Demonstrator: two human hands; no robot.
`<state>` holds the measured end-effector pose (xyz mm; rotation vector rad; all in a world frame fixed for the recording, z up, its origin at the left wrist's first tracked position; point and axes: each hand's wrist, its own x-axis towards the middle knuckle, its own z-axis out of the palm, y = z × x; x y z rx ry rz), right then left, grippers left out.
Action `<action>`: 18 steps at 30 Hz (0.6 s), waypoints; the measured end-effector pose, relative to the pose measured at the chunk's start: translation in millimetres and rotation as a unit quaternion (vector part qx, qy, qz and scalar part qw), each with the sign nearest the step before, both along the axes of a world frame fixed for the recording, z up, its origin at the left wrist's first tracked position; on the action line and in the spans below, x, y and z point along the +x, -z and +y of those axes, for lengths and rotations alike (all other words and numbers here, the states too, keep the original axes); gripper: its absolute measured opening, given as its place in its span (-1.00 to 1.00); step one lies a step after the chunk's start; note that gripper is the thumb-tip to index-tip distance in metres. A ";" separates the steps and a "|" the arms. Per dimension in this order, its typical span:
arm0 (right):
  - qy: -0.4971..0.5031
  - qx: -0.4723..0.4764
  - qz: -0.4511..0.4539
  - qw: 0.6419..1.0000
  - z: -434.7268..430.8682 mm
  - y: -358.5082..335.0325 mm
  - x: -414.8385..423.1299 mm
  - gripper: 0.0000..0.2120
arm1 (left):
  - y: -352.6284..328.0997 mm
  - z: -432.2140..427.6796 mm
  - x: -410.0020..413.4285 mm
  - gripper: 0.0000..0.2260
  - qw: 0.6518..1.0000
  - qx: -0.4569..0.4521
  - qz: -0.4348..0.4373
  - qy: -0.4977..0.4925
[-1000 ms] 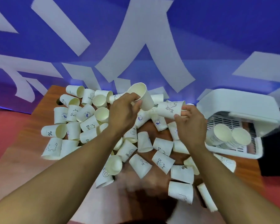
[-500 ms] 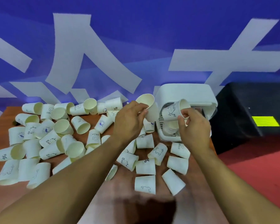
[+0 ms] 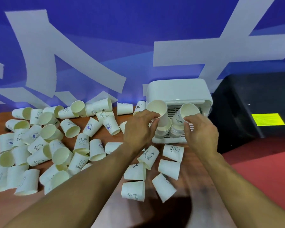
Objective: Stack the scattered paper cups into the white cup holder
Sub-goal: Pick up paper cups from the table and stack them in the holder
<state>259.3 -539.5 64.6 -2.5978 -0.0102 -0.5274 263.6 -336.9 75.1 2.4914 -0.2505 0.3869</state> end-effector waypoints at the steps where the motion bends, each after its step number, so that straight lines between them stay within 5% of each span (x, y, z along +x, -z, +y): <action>1: -0.009 -0.002 -0.014 1.000 -2.5 2.6 0.3 -0.82 | 2.6 -3.5 1.2 -0.88 1.000 -0.001 0.001 0.001; 18: -0.097 -0.034 0.143 0.984 -17.8 38.9 12.7 -0.86 | 28.3 -30.4 11.8 -0.89 1.000 -0.001 0.006 0.015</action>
